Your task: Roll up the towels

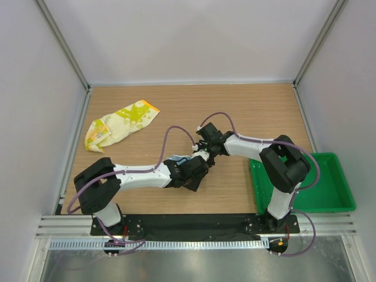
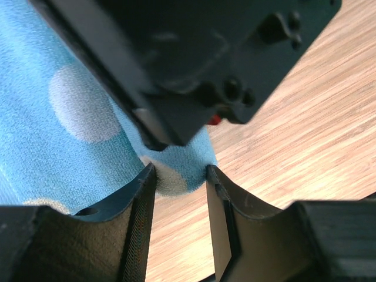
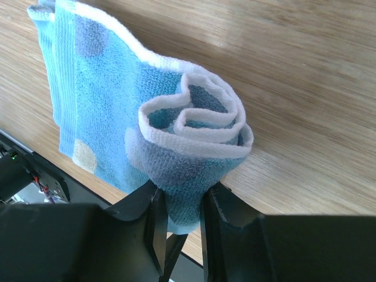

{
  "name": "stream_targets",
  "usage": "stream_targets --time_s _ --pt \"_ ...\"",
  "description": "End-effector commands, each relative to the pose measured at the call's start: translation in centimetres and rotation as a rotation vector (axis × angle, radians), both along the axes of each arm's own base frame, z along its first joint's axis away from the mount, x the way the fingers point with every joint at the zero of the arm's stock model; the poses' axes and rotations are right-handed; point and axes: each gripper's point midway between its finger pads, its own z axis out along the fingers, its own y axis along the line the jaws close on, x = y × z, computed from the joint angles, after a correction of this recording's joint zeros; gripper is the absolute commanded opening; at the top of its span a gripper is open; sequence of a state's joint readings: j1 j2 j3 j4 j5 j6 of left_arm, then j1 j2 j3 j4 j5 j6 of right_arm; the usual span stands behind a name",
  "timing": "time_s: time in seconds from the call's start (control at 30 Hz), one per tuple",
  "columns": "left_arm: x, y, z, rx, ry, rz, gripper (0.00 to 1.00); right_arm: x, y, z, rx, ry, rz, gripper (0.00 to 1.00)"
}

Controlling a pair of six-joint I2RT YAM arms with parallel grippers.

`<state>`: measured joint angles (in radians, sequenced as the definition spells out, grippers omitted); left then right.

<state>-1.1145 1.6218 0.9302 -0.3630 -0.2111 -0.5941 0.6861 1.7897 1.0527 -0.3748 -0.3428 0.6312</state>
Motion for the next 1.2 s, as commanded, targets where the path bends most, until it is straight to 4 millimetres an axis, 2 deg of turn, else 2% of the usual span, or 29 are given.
stream_targets --time_s 0.0,0.3,0.5,0.63,0.67,0.7,0.87,0.93,1.03,1.17 --pt "-2.5 0.9 -3.0 0.064 0.093 -0.031 0.40 0.8 1.0 0.6 0.005 -0.027 -0.006 0.21" --pt "-2.7 1.5 -4.4 0.125 0.091 -0.003 0.36 0.8 1.2 0.4 0.007 -0.010 -0.009 0.21" --pt "-2.2 1.5 -4.1 0.141 0.076 0.016 0.33 0.1 1.3 0.5 0.014 0.012 -0.026 0.22" --pt "-2.3 0.5 -3.4 0.104 0.085 -0.003 0.41 -0.8 1.5 0.0 -0.001 0.016 -0.034 0.22" --pt "-2.3 0.4 -3.3 0.099 0.086 -0.007 0.48 -1.0 1.6 -0.1 -0.004 0.021 -0.037 0.22" --pt "-2.3 0.2 -3.0 0.091 0.087 -0.010 0.50 -1.0 1.6 -0.1 -0.005 0.020 -0.039 0.21" --pt "-2.0 0.5 -2.3 0.110 0.074 0.002 0.61 -1.1 1.7 -0.1 -0.013 0.023 -0.045 0.21" --pt "-1.8 0.5 -2.1 0.113 0.068 0.014 0.62 -1.2 1.8 0.0 -0.010 0.025 -0.045 0.22" --pt "-1.5 0.9 -2.3 0.130 0.054 0.046 0.61 -1.5 2.2 0.3 -0.005 0.025 -0.039 0.21" --pt "-0.4 2.0 -2.5 0.181 0.007 0.124 0.51 -2.0 2.5 0.4 0.001 0.031 -0.035 0.21"
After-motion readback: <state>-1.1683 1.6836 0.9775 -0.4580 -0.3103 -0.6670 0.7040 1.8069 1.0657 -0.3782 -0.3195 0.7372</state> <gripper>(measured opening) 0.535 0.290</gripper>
